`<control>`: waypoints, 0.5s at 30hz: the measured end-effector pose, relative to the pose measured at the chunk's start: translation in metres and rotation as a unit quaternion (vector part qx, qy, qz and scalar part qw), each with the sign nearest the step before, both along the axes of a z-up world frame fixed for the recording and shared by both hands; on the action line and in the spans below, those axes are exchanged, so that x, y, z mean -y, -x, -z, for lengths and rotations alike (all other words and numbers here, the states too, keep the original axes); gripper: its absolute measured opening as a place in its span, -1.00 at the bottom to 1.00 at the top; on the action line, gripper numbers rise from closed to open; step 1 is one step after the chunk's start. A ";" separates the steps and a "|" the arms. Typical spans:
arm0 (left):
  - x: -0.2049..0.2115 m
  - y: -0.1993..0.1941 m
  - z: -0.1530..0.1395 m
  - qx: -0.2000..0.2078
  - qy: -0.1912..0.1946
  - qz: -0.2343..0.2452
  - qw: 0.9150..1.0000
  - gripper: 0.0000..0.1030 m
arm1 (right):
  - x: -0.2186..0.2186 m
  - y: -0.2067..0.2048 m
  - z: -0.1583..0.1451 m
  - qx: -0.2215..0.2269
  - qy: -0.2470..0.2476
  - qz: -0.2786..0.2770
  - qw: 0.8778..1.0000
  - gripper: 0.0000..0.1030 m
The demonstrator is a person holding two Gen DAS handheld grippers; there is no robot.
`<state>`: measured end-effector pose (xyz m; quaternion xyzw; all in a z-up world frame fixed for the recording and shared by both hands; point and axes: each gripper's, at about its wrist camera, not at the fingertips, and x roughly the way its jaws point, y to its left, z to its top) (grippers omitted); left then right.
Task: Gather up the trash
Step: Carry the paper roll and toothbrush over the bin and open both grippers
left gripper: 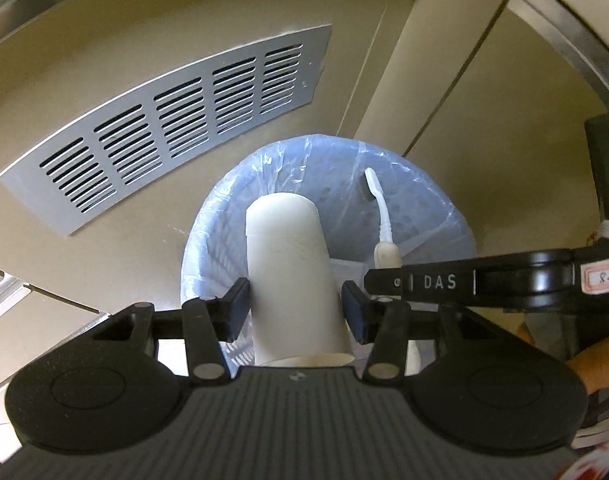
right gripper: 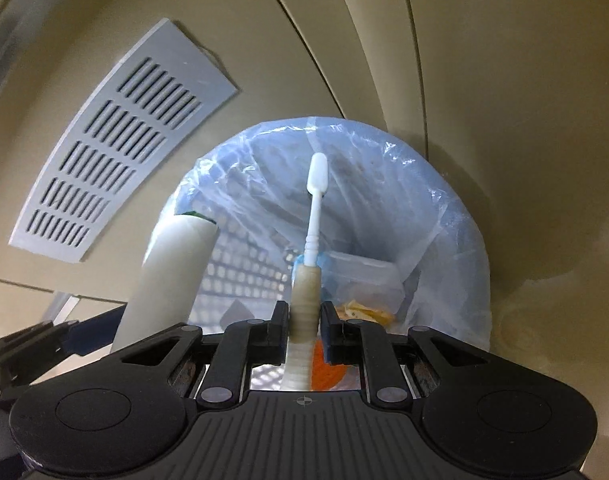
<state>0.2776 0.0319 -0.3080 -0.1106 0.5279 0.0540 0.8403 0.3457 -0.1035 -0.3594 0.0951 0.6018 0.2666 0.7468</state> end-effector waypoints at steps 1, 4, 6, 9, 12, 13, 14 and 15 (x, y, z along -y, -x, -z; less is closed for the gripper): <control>0.000 0.001 -0.001 -0.001 0.001 0.000 1.000 -0.10 | -0.001 -0.002 0.003 -0.004 0.004 0.001 1.000 -0.67; 0.001 -0.001 0.001 -0.002 -0.002 0.006 1.000 -0.10 | 0.000 -0.005 0.006 -0.004 0.005 0.001 1.000 -0.26; 0.002 -0.004 0.004 -0.005 -0.003 0.008 1.000 -0.10 | 0.001 -0.004 0.005 0.002 0.004 0.002 1.000 -0.09; 0.001 -0.008 0.009 -0.009 -0.002 0.010 1.000 -0.10 | 0.004 -0.005 0.005 0.002 0.007 0.007 1.000 -0.09; 0.001 -0.012 0.013 -0.012 -0.002 0.015 1.000 -0.10 | 0.007 -0.007 0.002 0.004 0.008 0.011 1.000 -0.09; 0.001 -0.013 0.013 -0.013 -0.002 0.016 1.000 -0.10 | 0.007 -0.008 0.001 0.005 0.009 0.012 1.000 -0.09; 0.002 -0.014 0.015 -0.014 -0.002 0.018 1.000 -0.10 | 0.008 -0.009 0.001 0.005 0.010 0.015 1.000 -0.09; 0.002 -0.016 0.016 -0.015 -0.003 0.019 1.000 -0.10 | 0.010 -0.009 0.001 0.004 0.009 0.017 1.000 -0.09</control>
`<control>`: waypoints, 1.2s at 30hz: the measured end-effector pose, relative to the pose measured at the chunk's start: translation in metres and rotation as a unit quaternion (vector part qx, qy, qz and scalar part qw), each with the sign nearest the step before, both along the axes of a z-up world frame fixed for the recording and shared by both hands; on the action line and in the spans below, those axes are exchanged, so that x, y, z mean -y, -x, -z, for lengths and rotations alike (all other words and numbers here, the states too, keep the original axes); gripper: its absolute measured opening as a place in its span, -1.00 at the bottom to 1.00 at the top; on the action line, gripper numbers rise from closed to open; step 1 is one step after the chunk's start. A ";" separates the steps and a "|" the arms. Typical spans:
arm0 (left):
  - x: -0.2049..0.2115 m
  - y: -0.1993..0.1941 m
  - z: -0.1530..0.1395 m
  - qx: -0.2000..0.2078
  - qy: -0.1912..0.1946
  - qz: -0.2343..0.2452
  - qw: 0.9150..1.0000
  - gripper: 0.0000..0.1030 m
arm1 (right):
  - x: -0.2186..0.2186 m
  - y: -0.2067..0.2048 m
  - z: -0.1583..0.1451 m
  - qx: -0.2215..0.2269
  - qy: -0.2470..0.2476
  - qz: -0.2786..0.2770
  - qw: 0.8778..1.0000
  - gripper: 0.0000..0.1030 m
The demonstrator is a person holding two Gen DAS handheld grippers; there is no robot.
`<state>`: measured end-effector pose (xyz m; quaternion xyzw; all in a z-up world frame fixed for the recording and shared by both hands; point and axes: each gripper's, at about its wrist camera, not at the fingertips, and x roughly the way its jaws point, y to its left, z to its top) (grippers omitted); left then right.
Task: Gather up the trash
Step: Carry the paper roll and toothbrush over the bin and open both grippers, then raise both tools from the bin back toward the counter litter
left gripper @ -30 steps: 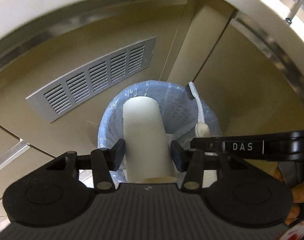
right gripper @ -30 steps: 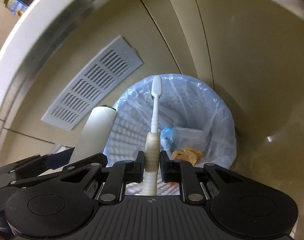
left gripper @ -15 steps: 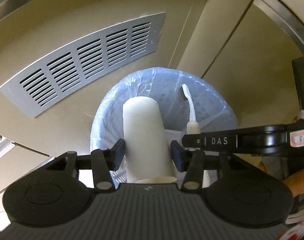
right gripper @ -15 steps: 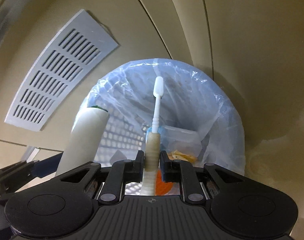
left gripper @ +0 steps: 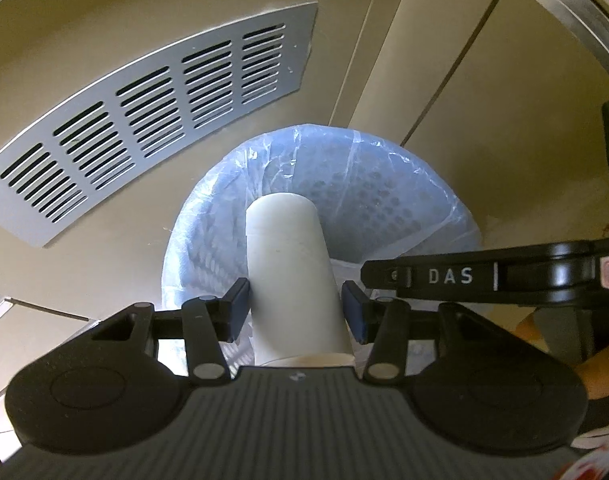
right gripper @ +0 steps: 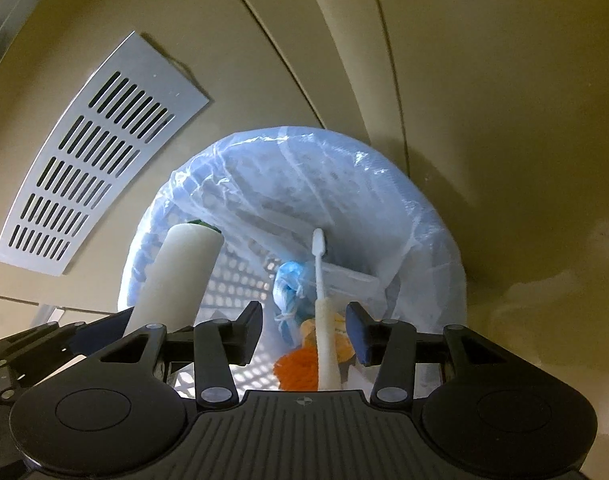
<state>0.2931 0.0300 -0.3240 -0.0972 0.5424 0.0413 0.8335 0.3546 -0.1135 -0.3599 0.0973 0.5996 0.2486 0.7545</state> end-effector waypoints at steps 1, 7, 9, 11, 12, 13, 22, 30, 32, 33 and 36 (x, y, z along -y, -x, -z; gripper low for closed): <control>0.000 -0.001 0.001 -0.001 0.000 0.002 1.000 -0.10 | 0.001 0.000 0.000 -0.001 -0.001 0.003 1.000 -0.09; 0.002 -0.006 0.010 -0.007 -0.021 0.007 1.000 -0.05 | 0.006 0.001 -0.001 -0.002 -0.003 0.018 1.000 -0.09; 0.000 -0.006 0.012 -0.009 -0.019 0.006 1.000 0.07 | 0.008 0.001 -0.001 -0.004 -0.004 0.022 1.000 -0.09; -0.001 -0.005 0.013 -0.009 -0.021 0.006 1.000 0.08 | 0.011 0.002 -0.002 -0.005 -0.005 0.025 1.000 -0.09; 0.000 -0.005 0.014 -0.010 -0.022 0.008 1.000 0.08 | 0.011 0.002 -0.001 -0.007 -0.004 0.025 1.000 -0.09; 0.000 -0.004 0.014 -0.010 -0.023 0.008 1.000 0.08 | 0.011 0.002 -0.002 -0.008 -0.004 0.024 1.000 -0.09; -0.002 0.007 0.003 -0.012 -0.017 0.007 1.000 0.08 | 0.014 0.009 -0.015 -0.010 -0.006 0.023 1.000 -0.09; -0.005 0.022 -0.028 0.001 -0.015 0.005 1.000 0.08 | 0.021 0.019 -0.039 -0.002 -0.010 0.034 0.999 -0.08; -0.004 0.026 -0.038 0.006 -0.020 0.005 1.000 0.08 | 0.023 0.022 -0.046 0.000 -0.012 0.036 0.999 -0.08; -0.004 0.029 -0.043 0.010 -0.020 0.006 1.000 0.08 | 0.024 0.023 -0.049 0.000 -0.013 0.037 0.999 -0.07; -0.006 0.036 -0.056 0.014 -0.025 0.005 1.000 0.07 | 0.027 0.028 -0.060 0.004 -0.014 0.039 0.999 -0.07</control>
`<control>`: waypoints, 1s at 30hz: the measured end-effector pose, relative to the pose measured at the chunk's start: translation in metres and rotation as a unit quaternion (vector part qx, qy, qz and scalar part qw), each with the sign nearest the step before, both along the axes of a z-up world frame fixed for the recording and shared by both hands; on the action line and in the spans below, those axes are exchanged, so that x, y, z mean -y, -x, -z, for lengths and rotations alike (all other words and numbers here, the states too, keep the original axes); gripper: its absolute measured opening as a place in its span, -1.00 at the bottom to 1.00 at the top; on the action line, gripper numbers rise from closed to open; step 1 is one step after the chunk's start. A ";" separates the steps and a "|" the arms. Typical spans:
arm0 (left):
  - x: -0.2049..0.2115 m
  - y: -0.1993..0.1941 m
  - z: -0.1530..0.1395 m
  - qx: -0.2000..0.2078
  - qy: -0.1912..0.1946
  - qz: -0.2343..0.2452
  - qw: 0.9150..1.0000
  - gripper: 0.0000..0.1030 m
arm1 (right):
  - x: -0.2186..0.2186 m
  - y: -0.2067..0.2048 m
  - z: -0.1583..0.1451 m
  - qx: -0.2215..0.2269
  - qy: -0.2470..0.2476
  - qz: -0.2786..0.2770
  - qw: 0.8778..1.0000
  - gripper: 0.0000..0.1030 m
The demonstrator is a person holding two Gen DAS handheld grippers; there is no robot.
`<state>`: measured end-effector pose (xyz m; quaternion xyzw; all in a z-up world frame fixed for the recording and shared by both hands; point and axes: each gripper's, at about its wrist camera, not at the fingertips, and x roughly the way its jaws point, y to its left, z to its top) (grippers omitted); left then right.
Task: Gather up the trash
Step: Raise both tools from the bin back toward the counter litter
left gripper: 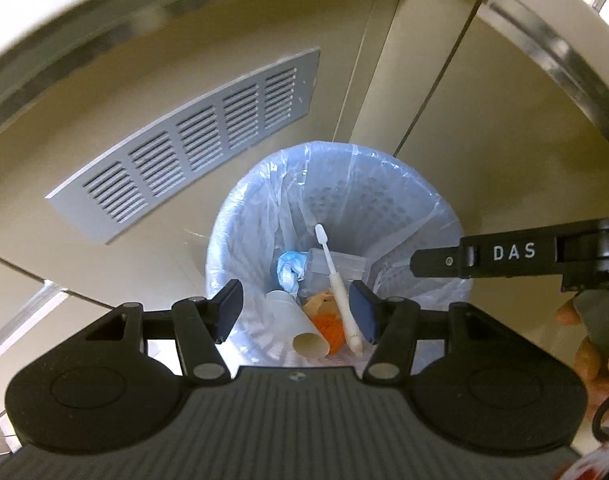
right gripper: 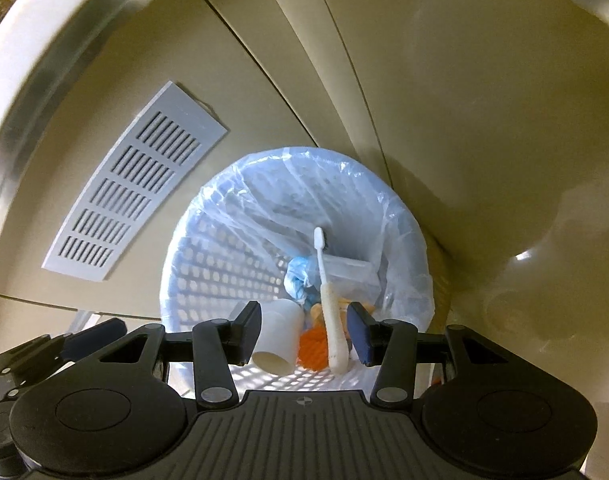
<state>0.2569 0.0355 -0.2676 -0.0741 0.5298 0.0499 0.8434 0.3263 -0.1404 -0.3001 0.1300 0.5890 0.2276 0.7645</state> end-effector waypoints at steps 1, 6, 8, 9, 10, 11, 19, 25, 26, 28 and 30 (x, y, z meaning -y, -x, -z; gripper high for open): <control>0.000 0.003 -0.004 0.002 -0.002 -0.001 1.000 0.07 | 0.001 0.002 -0.004 0.003 -0.001 -0.001 1.000 -0.06; -0.004 0.018 -0.028 0.010 -0.008 -0.004 1.000 0.07 | 0.004 0.018 -0.026 0.011 -0.009 -0.004 1.000 -0.05; -0.004 0.024 -0.039 0.015 -0.009 -0.005 1.000 0.07 | 0.006 0.025 -0.036 0.014 -0.015 -0.006 1.000 -0.04; -0.004 0.027 -0.044 0.018 -0.010 -0.005 1.000 0.07 | 0.008 0.029 -0.042 0.018 -0.018 -0.008 1.000 -0.03; -0.005 0.030 -0.050 0.021 -0.010 -0.006 1.000 0.07 | 0.008 0.033 -0.047 0.021 -0.021 -0.009 1.000 -0.02; -0.005 0.033 -0.056 0.025 -0.009 -0.007 1.000 0.07 | 0.010 0.036 -0.054 0.023 -0.024 -0.011 0.999 -0.02; -0.005 0.051 -0.107 0.067 -0.007 -0.009 0.998 0.07 | 0.026 0.058 -0.113 0.071 -0.050 -0.032 0.996 0.01; 0.002 0.051 -0.144 0.106 -0.012 -0.002 0.994 0.07 | 0.041 0.065 -0.153 0.119 -0.060 -0.032 0.991 0.02; 0.003 0.050 -0.151 0.113 -0.013 0.000 0.994 0.07 | 0.044 0.065 -0.159 0.127 -0.061 -0.030 0.990 0.02; 0.007 0.044 -0.160 0.124 -0.015 0.002 0.992 0.07 | 0.050 0.065 -0.168 0.139 -0.062 -0.024 0.988 0.02; 0.011 0.037 -0.170 0.136 -0.014 0.006 0.991 0.07 | 0.059 0.062 -0.179 0.153 -0.062 -0.015 0.986 0.03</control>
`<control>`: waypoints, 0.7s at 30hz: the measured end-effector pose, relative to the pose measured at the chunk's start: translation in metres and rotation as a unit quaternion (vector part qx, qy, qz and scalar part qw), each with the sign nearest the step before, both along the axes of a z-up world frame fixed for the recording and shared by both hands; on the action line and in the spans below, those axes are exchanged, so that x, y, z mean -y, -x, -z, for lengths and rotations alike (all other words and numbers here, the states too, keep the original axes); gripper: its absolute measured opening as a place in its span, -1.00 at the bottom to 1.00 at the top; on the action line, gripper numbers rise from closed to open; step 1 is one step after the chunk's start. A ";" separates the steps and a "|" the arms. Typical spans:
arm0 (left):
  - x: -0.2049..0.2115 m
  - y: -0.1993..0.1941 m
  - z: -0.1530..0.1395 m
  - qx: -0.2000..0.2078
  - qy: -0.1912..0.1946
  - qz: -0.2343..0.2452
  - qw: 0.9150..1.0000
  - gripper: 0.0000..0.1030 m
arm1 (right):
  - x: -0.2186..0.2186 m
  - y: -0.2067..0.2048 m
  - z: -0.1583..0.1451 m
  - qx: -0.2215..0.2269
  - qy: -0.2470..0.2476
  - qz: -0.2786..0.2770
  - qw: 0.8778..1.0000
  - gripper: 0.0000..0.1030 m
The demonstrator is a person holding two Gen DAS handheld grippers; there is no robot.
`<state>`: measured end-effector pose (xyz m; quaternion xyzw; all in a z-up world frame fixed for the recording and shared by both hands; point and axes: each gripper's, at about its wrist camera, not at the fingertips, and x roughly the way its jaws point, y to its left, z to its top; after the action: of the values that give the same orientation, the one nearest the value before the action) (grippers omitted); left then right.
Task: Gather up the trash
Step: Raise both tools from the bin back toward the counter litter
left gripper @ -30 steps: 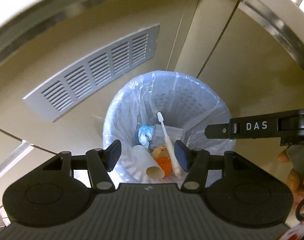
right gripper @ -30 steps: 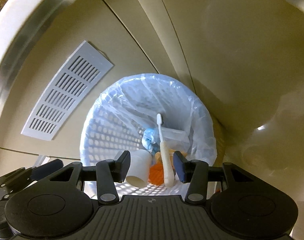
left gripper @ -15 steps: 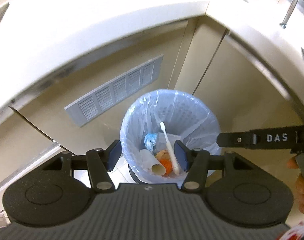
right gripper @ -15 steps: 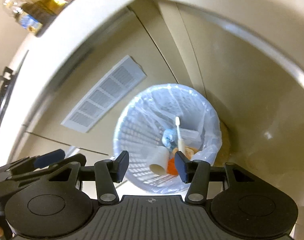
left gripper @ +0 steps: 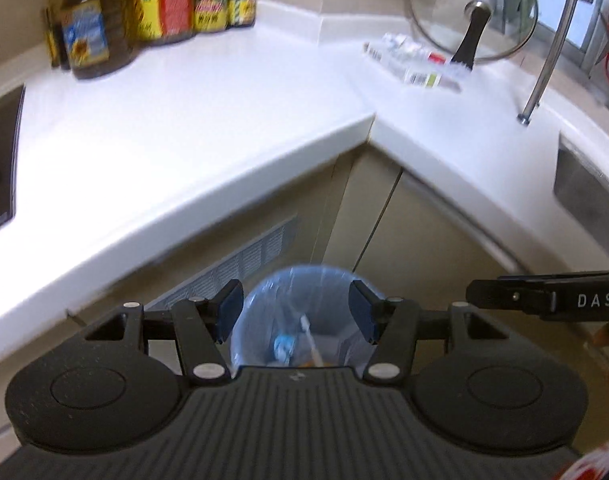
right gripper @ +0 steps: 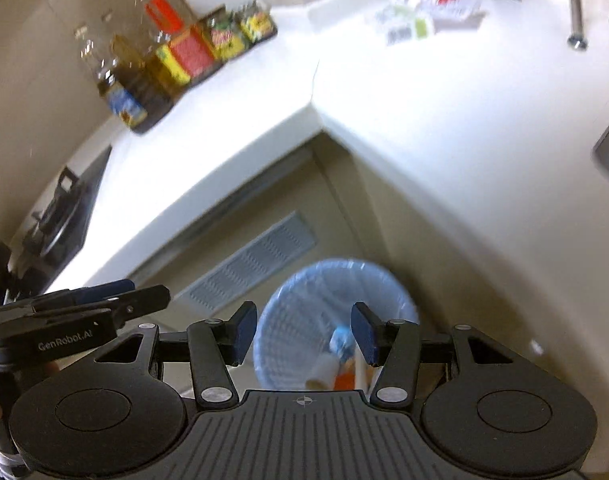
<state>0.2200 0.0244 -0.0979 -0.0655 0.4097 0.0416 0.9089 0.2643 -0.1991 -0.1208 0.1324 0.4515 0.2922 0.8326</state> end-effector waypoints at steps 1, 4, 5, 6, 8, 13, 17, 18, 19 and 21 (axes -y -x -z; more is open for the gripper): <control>0.002 -0.005 -0.004 0.006 0.000 0.001 1.000 0.07 | 0.003 -0.002 -0.003 0.005 -0.002 0.005 1.000 0.04; 0.009 -0.021 -0.015 0.020 -0.001 0.009 1.000 0.07 | 0.017 -0.013 -0.012 0.015 -0.008 0.027 0.999 0.06; 0.012 -0.028 -0.018 0.024 -0.002 0.013 1.000 0.07 | 0.022 -0.018 -0.013 0.018 -0.010 0.034 0.999 0.08; 0.015 -0.034 -0.022 0.027 -0.003 0.017 0.999 0.07 | 0.026 -0.023 -0.016 0.022 -0.011 0.042 0.999 0.08; 0.022 -0.049 -0.027 0.036 -0.007 0.025 0.999 0.07 | 0.038 -0.033 -0.022 0.032 -0.012 0.055 0.998 0.09; 0.040 -0.090 -0.036 0.052 -0.013 0.043 0.998 0.07 | 0.065 -0.067 -0.036 0.051 -0.015 0.092 0.994 0.11; 0.054 -0.127 -0.042 0.063 -0.016 0.059 0.996 0.06 | 0.082 -0.099 -0.044 0.072 -0.015 0.114 0.991 0.11; 0.059 -0.136 -0.042 0.065 -0.016 0.063 0.996 0.06 | 0.085 -0.108 -0.047 0.078 -0.014 0.119 0.990 0.11; 0.063 -0.146 -0.043 0.068 -0.017 0.067 0.995 0.05 | 0.088 -0.117 -0.049 0.083 -0.013 0.124 0.989 0.11; 0.071 -0.164 -0.045 0.073 -0.018 0.076 0.994 0.05 | 0.094 -0.133 -0.051 0.093 -0.011 0.134 0.986 0.11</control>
<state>0.3843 -0.0469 -0.0525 -0.0211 0.3451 -0.0250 0.9380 0.3977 -0.2927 -0.0700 0.1733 0.3468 0.1936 0.9012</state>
